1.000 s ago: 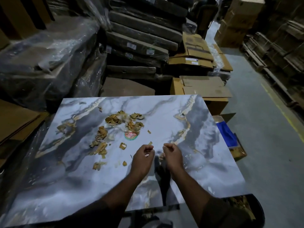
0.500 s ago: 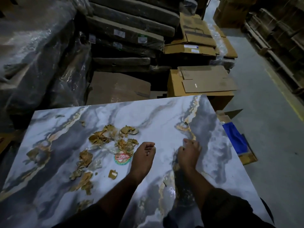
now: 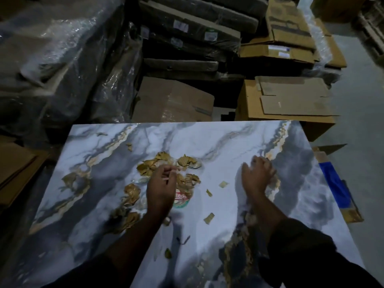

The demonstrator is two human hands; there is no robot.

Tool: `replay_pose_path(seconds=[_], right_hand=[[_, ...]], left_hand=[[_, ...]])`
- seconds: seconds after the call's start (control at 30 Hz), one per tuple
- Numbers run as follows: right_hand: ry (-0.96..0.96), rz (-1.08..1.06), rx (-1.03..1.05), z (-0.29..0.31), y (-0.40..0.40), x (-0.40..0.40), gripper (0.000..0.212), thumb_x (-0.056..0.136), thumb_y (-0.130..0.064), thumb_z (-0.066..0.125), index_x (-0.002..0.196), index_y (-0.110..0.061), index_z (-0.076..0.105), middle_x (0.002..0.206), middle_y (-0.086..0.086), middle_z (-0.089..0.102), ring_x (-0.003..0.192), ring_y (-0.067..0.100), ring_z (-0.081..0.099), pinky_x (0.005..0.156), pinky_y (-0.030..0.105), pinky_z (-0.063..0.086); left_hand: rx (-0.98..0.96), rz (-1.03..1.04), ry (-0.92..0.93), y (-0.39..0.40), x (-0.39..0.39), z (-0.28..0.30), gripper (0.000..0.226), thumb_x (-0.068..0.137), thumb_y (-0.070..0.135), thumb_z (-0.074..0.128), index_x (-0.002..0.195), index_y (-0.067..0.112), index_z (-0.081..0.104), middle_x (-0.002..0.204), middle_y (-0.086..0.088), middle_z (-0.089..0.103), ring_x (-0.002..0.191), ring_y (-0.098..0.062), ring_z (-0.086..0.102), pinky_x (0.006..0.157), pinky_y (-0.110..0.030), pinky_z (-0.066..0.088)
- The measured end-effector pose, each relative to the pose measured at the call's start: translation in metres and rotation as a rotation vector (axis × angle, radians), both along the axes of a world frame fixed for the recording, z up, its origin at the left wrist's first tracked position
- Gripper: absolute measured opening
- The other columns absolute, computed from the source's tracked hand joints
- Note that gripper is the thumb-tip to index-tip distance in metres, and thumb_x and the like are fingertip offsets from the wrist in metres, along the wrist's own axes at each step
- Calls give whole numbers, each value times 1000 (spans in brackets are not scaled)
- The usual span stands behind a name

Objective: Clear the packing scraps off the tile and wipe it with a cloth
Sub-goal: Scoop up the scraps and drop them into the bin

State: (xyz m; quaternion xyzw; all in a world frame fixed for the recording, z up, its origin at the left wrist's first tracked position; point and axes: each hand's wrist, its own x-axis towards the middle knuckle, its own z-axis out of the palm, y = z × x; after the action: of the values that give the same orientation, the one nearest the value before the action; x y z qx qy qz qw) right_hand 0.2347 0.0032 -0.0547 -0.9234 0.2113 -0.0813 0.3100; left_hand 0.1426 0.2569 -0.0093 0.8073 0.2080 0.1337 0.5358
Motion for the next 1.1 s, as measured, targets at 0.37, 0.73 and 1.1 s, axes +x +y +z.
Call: replay_pose_path(seconds=[0.37,0.73,1.1], right_hand=[[-107,372,404,-2,155,-51,27,95,-16,57,119,-7,67,118,13,58,116,28,53,105,30,38],[93,695,237,9,203,6,26,94,-27,65,118,-32,71,120,-7,64,122,21,52,109,52,37],[39,1182,-20,32,320,53,35,97,-18,60,131,-9,64,139,13,57,135,28,43,111,34,31]], left_hand=[[442,175,5,109,-16,-10,23,87,32,54,98,19,68,94,1,62,95,-26,57,85,-43,48],[208,-133,90,109,-30,-47,43,97,43,51,122,11,64,128,-6,61,125,-24,53,111,-42,40],[220,230,-10,196,48,-27,22,98,15,59,118,10,66,118,-8,62,109,-22,60,94,-28,45]])
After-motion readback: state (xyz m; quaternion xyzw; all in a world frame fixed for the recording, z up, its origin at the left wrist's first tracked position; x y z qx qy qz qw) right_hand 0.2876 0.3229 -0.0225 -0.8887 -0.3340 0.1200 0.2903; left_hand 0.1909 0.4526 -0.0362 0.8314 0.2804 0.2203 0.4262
